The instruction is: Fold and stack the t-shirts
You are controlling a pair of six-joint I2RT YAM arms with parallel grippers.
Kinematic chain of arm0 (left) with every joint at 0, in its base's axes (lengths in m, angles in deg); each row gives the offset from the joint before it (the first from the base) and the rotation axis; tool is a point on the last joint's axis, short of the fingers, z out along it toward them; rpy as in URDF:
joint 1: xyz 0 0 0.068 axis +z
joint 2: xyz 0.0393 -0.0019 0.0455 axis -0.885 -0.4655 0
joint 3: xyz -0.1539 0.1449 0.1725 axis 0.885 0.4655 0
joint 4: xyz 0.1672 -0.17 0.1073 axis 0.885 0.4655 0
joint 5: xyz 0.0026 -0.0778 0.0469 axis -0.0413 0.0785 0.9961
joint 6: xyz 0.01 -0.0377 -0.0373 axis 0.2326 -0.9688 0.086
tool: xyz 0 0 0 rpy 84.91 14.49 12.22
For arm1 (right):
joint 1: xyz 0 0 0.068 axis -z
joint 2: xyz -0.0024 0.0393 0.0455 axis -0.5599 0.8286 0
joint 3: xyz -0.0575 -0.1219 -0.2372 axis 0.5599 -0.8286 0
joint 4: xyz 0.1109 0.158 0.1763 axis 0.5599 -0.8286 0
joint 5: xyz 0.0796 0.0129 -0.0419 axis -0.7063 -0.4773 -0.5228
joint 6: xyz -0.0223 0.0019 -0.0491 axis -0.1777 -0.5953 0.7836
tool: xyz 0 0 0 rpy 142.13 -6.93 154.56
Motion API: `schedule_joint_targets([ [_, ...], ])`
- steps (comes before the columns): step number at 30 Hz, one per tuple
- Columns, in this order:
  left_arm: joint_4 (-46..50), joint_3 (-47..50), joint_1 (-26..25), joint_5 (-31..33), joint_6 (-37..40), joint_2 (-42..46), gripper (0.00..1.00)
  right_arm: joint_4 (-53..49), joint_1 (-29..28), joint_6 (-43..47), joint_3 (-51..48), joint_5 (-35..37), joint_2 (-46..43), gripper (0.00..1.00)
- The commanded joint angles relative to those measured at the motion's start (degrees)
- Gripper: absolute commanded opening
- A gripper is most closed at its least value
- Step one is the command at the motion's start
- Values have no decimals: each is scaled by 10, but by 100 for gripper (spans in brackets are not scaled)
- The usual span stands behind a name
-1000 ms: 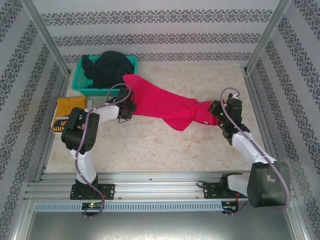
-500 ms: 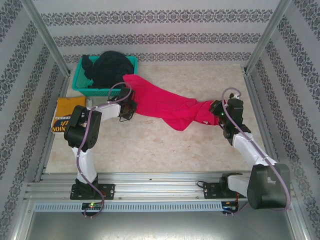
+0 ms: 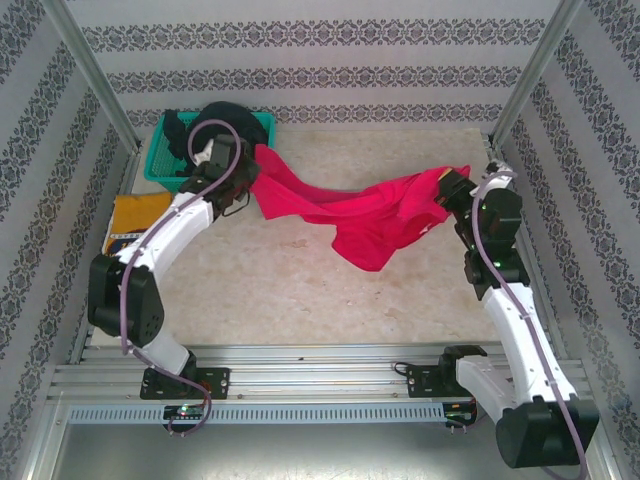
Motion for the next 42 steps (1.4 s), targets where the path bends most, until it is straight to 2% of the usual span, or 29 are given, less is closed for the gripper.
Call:
schedule_joint_targets([
  [1, 58, -20, 8, 47, 63, 42, 0, 1, 8, 42, 43, 2, -39, 0],
  [5, 63, -24, 12, 62, 88, 92, 0, 2, 8, 80, 75, 6, -85, 0],
  [9, 74, -47, 13, 49, 115, 106, 0, -8, 8, 106, 99, 7, -99, 0],
  [14, 96, -85, 13, 20, 137, 66, 0, -8, 8, 111, 93, 7, -67, 0],
  [19, 95, -83, 13, -6, 136, 28, 0, -11, 8, 94, 77, -11, -11, 0],
  [25, 109, -87, 13, -49, 139, -54, 0, -36, 8, 93, 56, 4, 57, 0],
  [31, 97, -123, 13, -98, 134, -182, 0, -23, 11, 96, 39, 11, 143, 0],
  [36, 115, -222, 9, -115, 127, -286, 0, -1, 18, 104, 47, 29, 205, 0],
  [42, 139, -359, 2, -103, 135, -370, 0, 14, 33, 107, 67, 35, 250, 0],
])
